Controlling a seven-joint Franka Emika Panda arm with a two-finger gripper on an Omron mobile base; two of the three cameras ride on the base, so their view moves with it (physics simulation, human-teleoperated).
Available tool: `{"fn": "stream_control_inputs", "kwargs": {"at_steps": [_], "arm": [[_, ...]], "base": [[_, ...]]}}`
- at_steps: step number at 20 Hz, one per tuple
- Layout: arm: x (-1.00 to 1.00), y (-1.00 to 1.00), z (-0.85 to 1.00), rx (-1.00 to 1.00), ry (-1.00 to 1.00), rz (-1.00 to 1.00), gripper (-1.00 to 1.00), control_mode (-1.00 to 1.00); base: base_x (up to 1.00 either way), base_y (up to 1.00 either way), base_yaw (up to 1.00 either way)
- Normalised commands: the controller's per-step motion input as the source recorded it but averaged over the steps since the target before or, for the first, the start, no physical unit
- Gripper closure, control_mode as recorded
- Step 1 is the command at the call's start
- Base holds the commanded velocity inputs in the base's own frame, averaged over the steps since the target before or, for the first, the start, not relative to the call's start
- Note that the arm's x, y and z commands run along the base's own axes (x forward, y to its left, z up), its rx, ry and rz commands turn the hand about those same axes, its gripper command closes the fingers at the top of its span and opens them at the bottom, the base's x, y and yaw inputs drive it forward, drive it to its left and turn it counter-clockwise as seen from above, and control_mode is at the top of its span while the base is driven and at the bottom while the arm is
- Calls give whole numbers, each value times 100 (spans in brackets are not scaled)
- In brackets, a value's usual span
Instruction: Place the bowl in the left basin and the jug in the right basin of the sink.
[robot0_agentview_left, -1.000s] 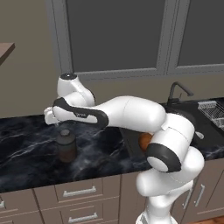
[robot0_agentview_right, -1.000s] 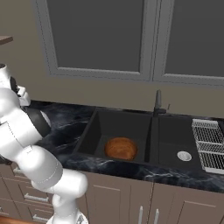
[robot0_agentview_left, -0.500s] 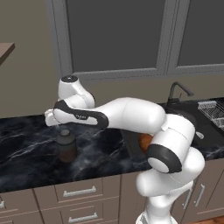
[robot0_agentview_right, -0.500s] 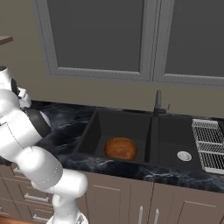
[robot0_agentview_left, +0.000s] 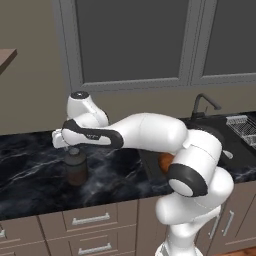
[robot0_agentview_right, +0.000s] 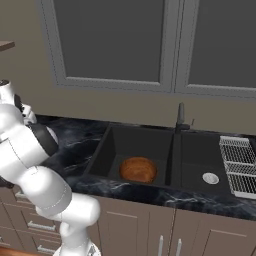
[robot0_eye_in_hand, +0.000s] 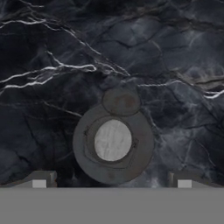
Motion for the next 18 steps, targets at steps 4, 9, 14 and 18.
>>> {"fn": "stream_control_inputs", "kwargs": {"at_steps": [4,9,14,18], "arm": [[2,7,-15,0,5,0,-100,-100],[26,11,-2,0,1,0,-100,-100],[23,9,-7,0,2,0,-100,-100],[0,13,-13,0,9,-1,-100,-100]], "base": [[0,0,0],[0,0,0],[0,0,0],[0,0,0]]}}
